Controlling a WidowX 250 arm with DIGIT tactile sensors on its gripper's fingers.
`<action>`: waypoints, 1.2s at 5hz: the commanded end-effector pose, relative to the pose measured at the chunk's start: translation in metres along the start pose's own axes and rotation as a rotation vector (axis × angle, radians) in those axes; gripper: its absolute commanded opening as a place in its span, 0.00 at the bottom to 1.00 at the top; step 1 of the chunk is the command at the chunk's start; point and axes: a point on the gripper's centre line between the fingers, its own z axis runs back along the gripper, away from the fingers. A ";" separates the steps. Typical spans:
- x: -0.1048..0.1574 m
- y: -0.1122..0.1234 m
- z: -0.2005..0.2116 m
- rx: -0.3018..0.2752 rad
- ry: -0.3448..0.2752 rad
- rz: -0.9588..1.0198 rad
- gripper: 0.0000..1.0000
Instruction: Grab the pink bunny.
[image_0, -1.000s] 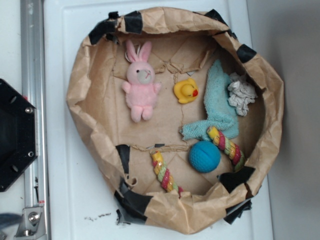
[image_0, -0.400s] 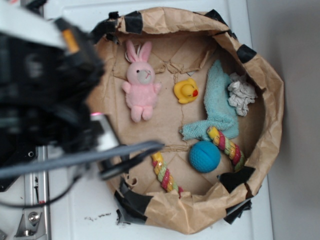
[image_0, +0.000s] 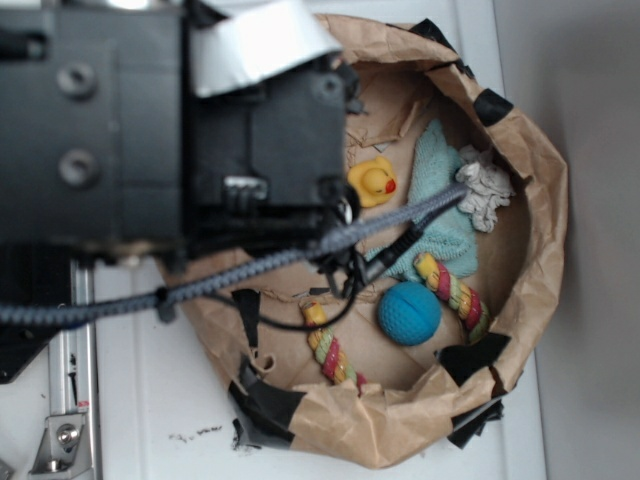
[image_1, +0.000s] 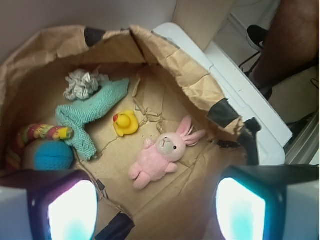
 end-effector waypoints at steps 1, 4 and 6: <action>0.011 0.006 0.011 -0.034 -0.039 0.024 1.00; -0.019 0.004 -0.135 -0.084 0.054 0.004 1.00; -0.032 -0.001 -0.172 -0.059 0.044 -0.082 1.00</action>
